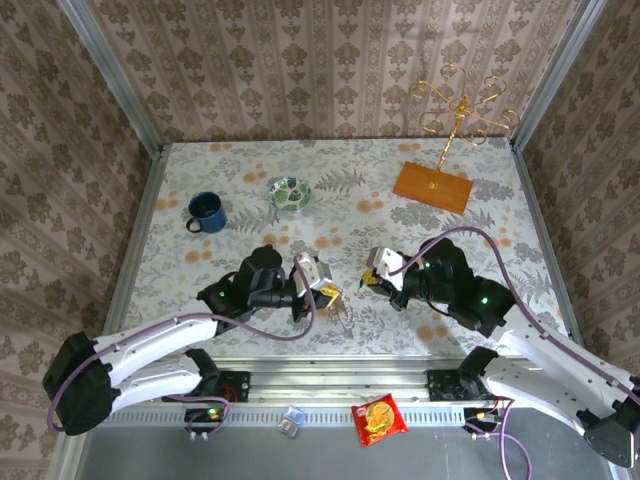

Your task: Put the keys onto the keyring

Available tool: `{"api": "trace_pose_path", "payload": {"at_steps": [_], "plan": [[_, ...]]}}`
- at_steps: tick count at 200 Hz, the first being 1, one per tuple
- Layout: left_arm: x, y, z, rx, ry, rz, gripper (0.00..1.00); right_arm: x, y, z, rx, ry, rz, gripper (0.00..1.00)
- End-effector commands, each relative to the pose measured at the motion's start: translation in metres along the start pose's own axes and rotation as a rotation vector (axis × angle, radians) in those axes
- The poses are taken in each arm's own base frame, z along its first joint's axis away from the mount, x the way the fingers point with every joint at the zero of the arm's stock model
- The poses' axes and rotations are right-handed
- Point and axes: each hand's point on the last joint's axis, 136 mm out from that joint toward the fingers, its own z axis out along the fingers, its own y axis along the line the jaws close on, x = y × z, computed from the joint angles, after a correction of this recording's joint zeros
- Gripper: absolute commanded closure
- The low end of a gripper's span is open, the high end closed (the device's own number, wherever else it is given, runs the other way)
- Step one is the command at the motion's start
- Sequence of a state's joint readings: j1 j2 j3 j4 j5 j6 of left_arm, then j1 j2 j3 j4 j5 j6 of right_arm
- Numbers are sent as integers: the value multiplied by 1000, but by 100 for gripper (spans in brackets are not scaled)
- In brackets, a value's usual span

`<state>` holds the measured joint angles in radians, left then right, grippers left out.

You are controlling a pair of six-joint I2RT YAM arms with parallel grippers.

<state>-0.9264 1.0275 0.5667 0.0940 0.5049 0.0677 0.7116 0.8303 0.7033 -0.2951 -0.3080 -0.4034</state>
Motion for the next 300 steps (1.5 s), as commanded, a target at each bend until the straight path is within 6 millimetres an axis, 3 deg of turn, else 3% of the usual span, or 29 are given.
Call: {"api": "trace_pose_path", "payload": {"at_steps": [1,57,300], "plan": [[-18,-8,1,37,-30,-9,100,-12,12,1,-55,-14,-160,100],[-22,-3,3,15,-31,-26,100,-6,31,11,-132,13,-235,100],[-17,-6,9,37,-30,-46,100,-6,23,29,-66,30,-250,100]]}}
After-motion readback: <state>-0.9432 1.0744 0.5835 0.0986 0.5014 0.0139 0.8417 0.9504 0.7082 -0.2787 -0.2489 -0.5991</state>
